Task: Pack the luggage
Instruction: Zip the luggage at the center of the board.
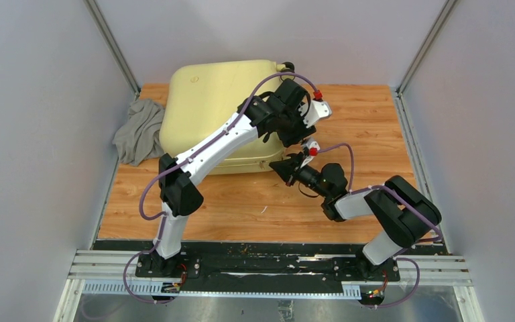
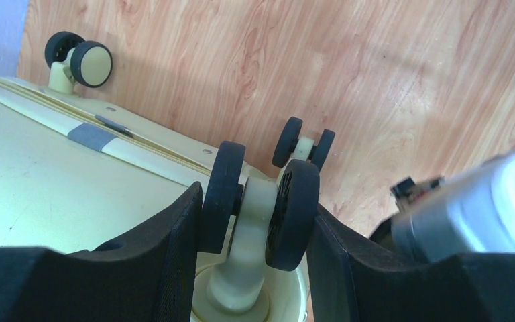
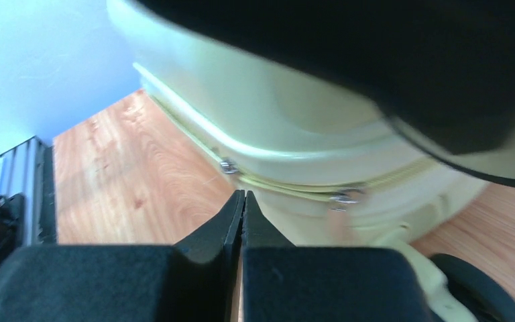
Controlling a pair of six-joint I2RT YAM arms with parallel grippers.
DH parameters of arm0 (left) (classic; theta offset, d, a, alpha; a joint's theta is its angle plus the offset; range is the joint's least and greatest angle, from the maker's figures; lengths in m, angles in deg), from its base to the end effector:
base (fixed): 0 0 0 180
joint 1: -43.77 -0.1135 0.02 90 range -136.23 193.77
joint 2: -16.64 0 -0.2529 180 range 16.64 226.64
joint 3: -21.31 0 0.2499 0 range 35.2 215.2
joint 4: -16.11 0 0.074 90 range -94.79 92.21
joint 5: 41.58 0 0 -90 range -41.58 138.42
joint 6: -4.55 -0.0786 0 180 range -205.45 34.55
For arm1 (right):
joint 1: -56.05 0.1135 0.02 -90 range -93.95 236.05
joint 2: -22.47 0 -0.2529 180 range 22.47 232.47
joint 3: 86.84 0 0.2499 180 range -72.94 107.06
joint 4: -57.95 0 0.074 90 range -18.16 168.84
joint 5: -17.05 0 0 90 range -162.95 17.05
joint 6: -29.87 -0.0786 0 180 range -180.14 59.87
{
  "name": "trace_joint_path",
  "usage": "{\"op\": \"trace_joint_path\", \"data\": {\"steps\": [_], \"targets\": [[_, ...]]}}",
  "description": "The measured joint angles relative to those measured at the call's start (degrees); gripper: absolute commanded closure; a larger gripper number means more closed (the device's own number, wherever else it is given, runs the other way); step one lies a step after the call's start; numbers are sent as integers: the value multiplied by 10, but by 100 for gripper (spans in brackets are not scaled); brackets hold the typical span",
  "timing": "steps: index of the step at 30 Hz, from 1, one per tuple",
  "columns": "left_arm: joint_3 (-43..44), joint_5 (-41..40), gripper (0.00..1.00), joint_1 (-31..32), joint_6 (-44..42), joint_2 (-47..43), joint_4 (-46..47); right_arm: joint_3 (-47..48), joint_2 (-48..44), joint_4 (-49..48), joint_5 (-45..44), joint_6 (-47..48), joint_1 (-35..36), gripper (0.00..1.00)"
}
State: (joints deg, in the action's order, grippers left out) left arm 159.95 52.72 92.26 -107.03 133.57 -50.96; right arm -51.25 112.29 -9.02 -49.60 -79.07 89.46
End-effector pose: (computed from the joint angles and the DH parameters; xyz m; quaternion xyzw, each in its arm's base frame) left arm 0.3096 -0.3587 0.3230 0.5424 0.7487 -0.1221 0.3610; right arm 0.2398 0.1955 0.1959 -0.2338 0.5866 0.4508 0.6309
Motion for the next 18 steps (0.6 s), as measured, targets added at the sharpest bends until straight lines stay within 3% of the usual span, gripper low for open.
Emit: {"op": "trace_joint_path", "data": {"steps": [3,6,10,14,18], "targets": [[2,1,100,0,2,0,-1,0,-8,6,-1,9,30,96],[6,2,100,1,3,0,-1,-15,-21,7,-20,12,39,56],[8,5,100,1,4,-1,-1,-68,-53,-2,-33,-5,-11,29],[8,7,100,1,5,-2,-2,-80,-63,0,-6,-13,-73,17],[8,7,100,1,9,-4,-2,-70,-87,25,31,-4,-80,20]]}}
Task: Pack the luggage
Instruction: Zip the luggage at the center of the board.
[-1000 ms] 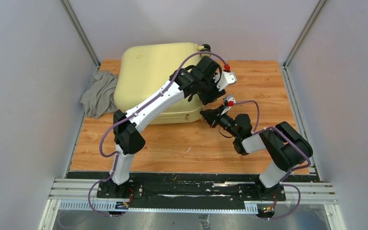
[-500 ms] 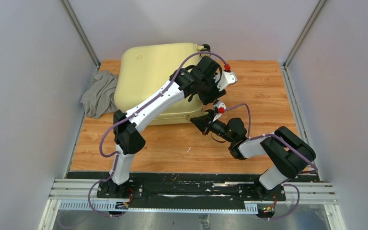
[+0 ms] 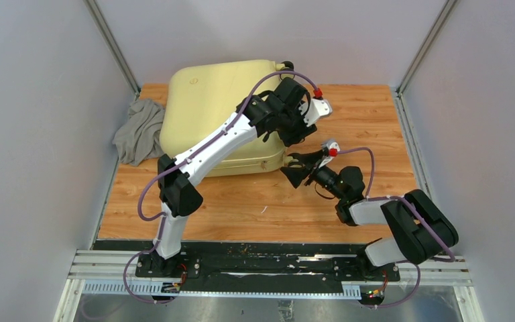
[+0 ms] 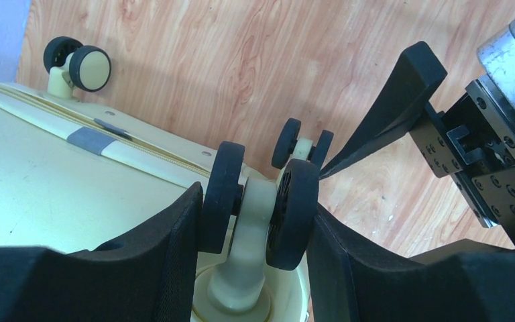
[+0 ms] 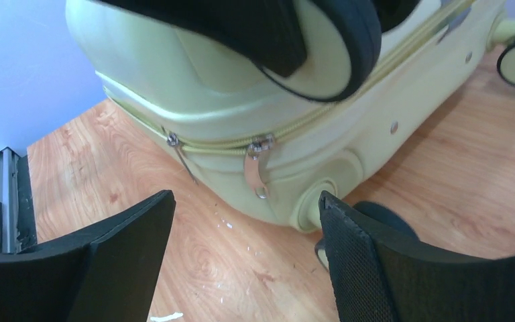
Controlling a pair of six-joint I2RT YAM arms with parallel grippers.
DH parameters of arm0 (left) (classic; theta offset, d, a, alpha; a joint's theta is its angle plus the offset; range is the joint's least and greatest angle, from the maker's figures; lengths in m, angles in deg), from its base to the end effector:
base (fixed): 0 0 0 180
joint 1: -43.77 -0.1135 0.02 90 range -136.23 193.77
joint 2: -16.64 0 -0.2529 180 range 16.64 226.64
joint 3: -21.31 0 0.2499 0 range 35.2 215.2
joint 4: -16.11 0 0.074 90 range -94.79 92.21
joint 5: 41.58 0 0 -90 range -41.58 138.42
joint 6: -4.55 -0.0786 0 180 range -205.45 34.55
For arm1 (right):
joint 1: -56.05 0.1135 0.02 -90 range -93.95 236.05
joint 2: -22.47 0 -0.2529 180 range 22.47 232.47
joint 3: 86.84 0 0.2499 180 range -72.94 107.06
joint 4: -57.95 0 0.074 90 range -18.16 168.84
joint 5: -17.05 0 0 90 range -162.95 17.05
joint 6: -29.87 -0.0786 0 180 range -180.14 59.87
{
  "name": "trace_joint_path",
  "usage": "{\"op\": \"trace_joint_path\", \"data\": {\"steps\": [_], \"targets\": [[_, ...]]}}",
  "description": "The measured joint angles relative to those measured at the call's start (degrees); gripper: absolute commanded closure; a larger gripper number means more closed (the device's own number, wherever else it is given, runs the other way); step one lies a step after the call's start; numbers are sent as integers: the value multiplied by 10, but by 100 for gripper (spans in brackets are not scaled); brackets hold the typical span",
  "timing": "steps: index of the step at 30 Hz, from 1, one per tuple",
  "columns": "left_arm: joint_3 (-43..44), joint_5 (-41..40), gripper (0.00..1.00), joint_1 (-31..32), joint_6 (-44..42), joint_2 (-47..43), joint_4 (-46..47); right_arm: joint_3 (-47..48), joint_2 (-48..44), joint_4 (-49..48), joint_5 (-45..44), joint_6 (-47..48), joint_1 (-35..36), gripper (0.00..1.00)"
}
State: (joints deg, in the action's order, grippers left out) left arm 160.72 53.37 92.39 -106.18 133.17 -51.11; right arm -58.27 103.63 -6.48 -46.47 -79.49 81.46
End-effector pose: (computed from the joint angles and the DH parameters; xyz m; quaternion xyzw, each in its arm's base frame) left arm 0.3070 -0.3587 0.3305 0.5376 0.7477 -0.1320 0.3666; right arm 0.2327 0.1493 0.1945 -0.2099 0.6034 0.4213 0.6437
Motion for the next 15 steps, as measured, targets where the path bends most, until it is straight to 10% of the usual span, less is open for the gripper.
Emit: {"op": "trace_joint_path", "data": {"steps": [9,15], "targets": [[0,4,100,7,12,0,0,68,36,7,32,9,-1,39],[0,-2,100,9,13,0,-12,74,65,-14,48,3,-3,30]]}}
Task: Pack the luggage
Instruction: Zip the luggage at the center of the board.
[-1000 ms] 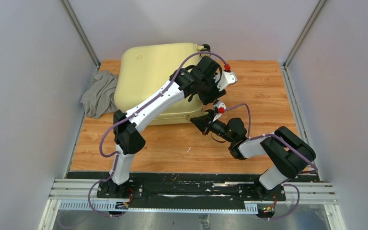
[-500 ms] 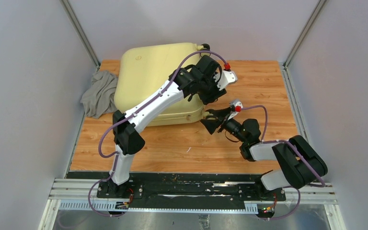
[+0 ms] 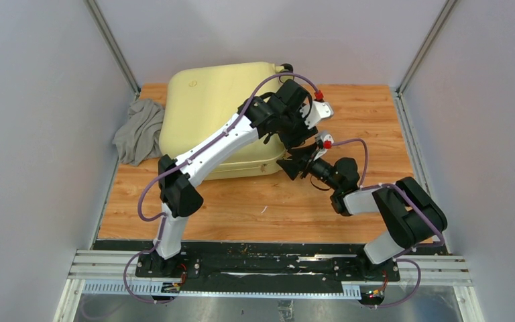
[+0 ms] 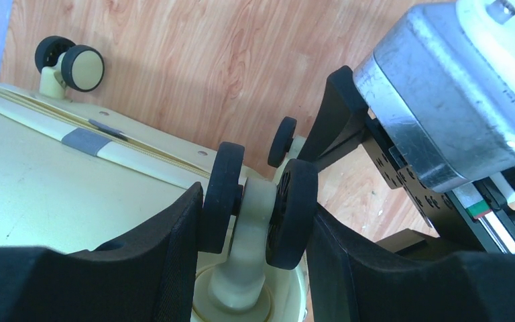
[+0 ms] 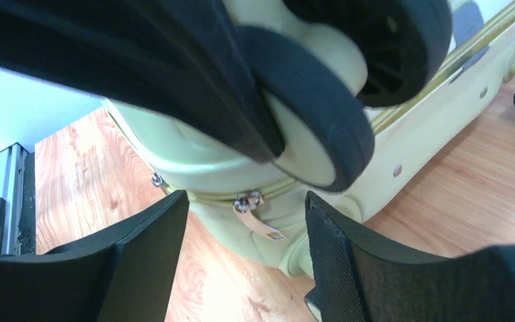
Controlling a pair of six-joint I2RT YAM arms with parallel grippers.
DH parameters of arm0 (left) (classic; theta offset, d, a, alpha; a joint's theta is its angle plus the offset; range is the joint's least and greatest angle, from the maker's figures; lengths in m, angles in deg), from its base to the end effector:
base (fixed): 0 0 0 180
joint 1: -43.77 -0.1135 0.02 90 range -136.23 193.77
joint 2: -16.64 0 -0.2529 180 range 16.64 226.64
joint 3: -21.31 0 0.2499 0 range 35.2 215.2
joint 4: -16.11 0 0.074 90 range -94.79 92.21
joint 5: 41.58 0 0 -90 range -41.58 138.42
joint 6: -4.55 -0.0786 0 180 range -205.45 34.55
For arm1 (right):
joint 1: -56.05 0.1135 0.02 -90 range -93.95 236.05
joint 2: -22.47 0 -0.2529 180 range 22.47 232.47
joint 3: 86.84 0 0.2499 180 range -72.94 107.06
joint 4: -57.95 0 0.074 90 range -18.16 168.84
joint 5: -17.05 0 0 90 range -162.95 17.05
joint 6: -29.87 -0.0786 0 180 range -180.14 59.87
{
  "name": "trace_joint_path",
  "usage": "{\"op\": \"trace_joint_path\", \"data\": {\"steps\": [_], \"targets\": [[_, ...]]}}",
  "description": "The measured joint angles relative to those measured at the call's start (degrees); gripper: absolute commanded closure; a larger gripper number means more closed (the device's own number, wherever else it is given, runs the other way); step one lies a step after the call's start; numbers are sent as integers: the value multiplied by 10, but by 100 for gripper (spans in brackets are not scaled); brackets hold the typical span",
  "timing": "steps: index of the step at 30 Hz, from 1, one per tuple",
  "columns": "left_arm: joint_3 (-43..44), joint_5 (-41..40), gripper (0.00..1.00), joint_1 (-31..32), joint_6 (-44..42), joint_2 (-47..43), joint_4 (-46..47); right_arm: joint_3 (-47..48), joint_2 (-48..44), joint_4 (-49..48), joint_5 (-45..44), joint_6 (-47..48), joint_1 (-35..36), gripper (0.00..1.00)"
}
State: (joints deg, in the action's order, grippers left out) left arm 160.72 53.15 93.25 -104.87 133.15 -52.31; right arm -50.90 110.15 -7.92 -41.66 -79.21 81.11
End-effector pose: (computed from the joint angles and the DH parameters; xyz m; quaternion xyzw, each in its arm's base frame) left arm 0.3003 -0.3614 0.3284 0.5360 0.7538 -0.1350 0.3553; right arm 0.2557 0.1646 0.2044 -0.2433 0.5801 0.4390 0.6415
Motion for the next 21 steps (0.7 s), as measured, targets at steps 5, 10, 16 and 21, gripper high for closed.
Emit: {"op": "trace_joint_path", "data": {"steps": [5,10,16,21], "targets": [[0,2,100,2,1,0,0,-40,-7,3,-9,2,0,27],[0,5,100,3,6,-2,0,-57,-14,11,-10,6,0,29],[0,9,100,3,14,-10,-1,-38,-15,15,-9,7,0,32],[0,14,100,3,21,-14,-1,-16,-14,14,-9,7,0,37]]}}
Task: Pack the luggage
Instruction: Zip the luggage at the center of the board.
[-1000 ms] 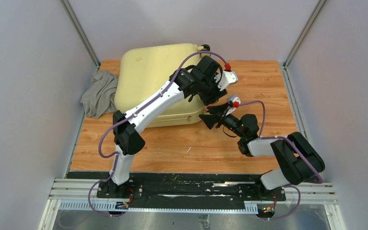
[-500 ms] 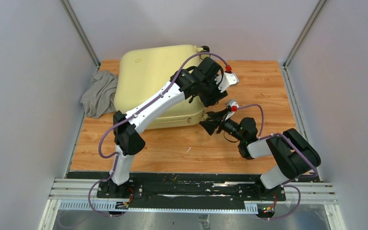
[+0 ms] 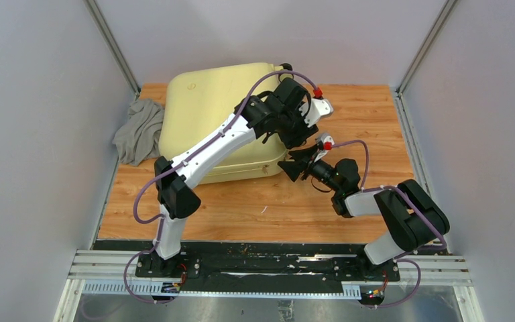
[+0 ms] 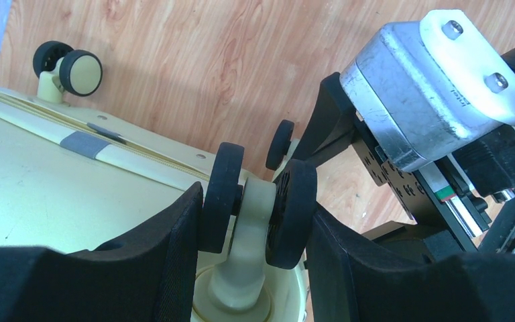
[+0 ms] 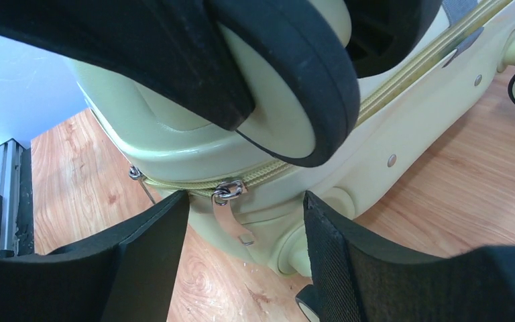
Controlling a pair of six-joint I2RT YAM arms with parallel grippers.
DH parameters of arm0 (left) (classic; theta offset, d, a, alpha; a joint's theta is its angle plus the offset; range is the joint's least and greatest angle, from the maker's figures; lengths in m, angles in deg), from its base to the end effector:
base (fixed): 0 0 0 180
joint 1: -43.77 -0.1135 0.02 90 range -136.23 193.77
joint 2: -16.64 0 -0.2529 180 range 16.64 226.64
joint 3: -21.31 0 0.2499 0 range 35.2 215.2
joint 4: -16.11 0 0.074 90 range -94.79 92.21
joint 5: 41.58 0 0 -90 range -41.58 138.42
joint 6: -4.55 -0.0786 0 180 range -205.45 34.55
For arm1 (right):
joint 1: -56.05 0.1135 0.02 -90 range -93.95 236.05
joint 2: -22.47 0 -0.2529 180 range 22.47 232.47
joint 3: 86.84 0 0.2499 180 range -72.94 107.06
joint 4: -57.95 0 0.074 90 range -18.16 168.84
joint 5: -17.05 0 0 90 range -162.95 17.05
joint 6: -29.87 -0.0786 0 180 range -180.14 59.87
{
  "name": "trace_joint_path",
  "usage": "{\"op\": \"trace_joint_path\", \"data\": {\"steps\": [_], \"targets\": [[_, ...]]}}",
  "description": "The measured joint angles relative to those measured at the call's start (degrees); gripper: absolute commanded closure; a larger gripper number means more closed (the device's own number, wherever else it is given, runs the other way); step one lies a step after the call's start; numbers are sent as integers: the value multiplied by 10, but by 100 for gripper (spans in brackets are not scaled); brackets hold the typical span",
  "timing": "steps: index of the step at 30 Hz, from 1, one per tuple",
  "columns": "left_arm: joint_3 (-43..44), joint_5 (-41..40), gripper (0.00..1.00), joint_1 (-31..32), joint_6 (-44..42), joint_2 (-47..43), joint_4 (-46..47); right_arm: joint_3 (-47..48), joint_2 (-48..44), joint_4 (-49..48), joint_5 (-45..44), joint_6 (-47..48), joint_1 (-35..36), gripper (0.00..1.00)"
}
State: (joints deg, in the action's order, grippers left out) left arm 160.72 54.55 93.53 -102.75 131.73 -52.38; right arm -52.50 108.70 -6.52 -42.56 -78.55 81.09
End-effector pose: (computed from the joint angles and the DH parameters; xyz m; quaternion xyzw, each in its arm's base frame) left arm 0.2934 -0.3597 0.3394 0.5254 0.7552 -0.1560 0.3595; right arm 0.2513 0.1613 0.2001 -0.2390 0.5907 0.4311 0.6388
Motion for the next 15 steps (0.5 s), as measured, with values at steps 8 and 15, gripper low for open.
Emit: {"op": "trace_joint_path", "data": {"steps": [8,15], "targets": [[0,-14,100,-2,2,-3,-2,7,12,-7,15,-12,-2,86],[0,-17,100,-2,2,-3,-13,9,27,-29,41,-28,-3,100]]}}
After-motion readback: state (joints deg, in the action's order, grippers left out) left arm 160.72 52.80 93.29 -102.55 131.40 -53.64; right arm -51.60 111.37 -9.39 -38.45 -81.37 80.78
